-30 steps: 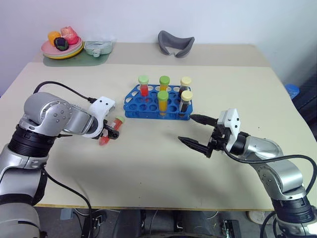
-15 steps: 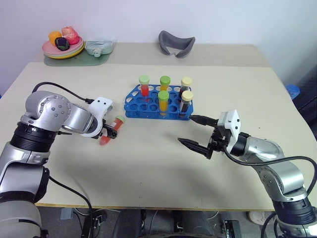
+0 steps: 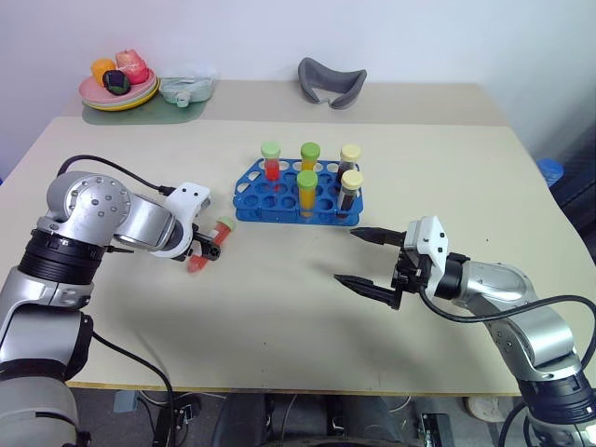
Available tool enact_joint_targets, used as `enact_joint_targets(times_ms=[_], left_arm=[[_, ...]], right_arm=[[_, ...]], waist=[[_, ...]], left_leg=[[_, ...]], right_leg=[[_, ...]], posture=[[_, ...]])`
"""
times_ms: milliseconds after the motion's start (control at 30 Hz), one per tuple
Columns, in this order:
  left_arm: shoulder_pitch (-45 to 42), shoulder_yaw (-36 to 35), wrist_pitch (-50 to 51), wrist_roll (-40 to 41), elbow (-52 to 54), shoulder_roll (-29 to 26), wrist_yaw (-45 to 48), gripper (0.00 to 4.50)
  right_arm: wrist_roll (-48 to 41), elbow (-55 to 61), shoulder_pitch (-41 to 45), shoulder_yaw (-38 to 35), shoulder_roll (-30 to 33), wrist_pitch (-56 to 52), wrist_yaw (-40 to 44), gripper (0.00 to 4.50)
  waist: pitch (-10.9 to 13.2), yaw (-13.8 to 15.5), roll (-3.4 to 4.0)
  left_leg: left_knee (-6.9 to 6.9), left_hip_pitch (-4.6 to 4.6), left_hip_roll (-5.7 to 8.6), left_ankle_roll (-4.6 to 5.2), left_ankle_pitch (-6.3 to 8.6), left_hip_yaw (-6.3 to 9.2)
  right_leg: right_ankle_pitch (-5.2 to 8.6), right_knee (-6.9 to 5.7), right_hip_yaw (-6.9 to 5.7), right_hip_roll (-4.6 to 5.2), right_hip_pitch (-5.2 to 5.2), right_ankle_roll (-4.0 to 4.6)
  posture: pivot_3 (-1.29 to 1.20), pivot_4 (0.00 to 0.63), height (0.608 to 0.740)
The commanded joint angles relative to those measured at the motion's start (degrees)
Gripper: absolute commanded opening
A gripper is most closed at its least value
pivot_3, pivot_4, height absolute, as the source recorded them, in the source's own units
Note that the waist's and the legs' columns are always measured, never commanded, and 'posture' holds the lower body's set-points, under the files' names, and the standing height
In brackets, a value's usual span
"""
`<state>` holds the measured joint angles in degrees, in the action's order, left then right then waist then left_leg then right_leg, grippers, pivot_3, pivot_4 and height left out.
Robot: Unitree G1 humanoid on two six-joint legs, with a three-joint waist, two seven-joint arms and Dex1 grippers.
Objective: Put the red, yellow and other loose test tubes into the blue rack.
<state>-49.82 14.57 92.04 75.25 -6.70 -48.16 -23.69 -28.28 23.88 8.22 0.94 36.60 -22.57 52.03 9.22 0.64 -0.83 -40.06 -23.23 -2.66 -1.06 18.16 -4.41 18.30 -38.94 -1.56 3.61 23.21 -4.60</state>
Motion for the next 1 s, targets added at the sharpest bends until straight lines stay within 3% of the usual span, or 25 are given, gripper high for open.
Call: enact_joint_targets(times_ms=[33,67,167,500,633,833,933,1000], left_arm=[[0.1,-1.5,0.5,1.2,-0.6,-0.5,-1.3,3.92],[0.0,-1.7,0.5,1.3,-0.9,-0.4,-1.6,3.67],[-0.1,-1.7,0.5,2.0,-1.3,-0.4,-2.2,2.24],[-0.1,-3.0,0.5,3.2,-1.9,0.2,-4.5,2.24],[-0.5,-4.4,0.5,2.8,-1.5,0.4,-6.2,0.94],[-0.5,-7.2,0.5,3.0,0.4,-0.2,-9.2,0.94],[-0.7,-11.7,-1.5,-5.1,6.2,1.6,-11.5,0.94],[0.4,-11.7,-12.5,-15.1,14.4,0.8,-9.5,0.94]], right_arm=[[-0.2,1.6,0.0,-0.4,-0.2,1.4,0.2,4.5],[-0.2,1.5,0.0,-0.4,-0.2,1.4,0.2,4.5],[-0.2,1.6,-0.1,-0.3,-0.2,1.5,0.2,4.5],[-0.3,1.5,0.1,-0.2,-0.3,1.6,0.0,4.5],[-0.3,1.3,0.4,0.0,-0.5,1.5,-0.1,4.5],[-0.2,1.0,0.8,0.2,-0.7,1.4,-0.1,4.5],[-0.3,0.9,1.0,0.3,-0.8,1.3,0.0,4.5],[-0.4,0.9,1.0,0.2,-0.8,1.2,0.1,4.5]], waist=[[0.0,0.0,0.0],[0.0,0.0,0.0],[0.0,0.0,0.0],[0.0,0.0,0.0],[0.0,0.0,0.0],[0.0,0.0,0.0],[0.0,0.0,0.0],[0.0,0.1,-0.01]], left_leg=[[0.0,0.0,0.0,0.0,0.0,0.0],[0.0,0.0,0.0,0.0,0.0,0.0],[0.0,0.0,0.0,0.0,0.0,0.0],[0.0,0.0,0.0,-0.01,-0.01,0.0],[-0.01,0.0,0.0,-0.01,-0.01,0.0],[-0.01,0.0,0.0,-0.01,-0.01,0.0],[-0.01,-0.01,0.0,-0.01,-0.01,0.0],[-0.02,-0.02,0.01,-0.01,-0.01,0.0]], right_leg=[[0.0,0.0,0.0,0.0,0.0,0.0],[0.0,0.0,0.0,0.0,0.0,0.0],[0.0,0.0,0.0,0.0,0.0,0.0],[0.0,0.0,-0.01,0.0,0.0,0.0],[0.0,0.0,-0.01,0.0,0.0,0.0],[0.0,0.0,-0.01,0.01,0.0,0.0],[0.0,0.0,-0.01,0.01,0.0,0.0],[0.0,0.0,-0.02,0.0,0.0,0.0]], posture=[[0.0,0.15,0.735],[0.0,0.15,0.735],[0.0,0.15,0.735],[0.0,0.15,0.735],[0.0,0.15,0.735],[0.0,0.15,0.735],[0.0,0.15,0.735],[0.0,0.15,0.735]])
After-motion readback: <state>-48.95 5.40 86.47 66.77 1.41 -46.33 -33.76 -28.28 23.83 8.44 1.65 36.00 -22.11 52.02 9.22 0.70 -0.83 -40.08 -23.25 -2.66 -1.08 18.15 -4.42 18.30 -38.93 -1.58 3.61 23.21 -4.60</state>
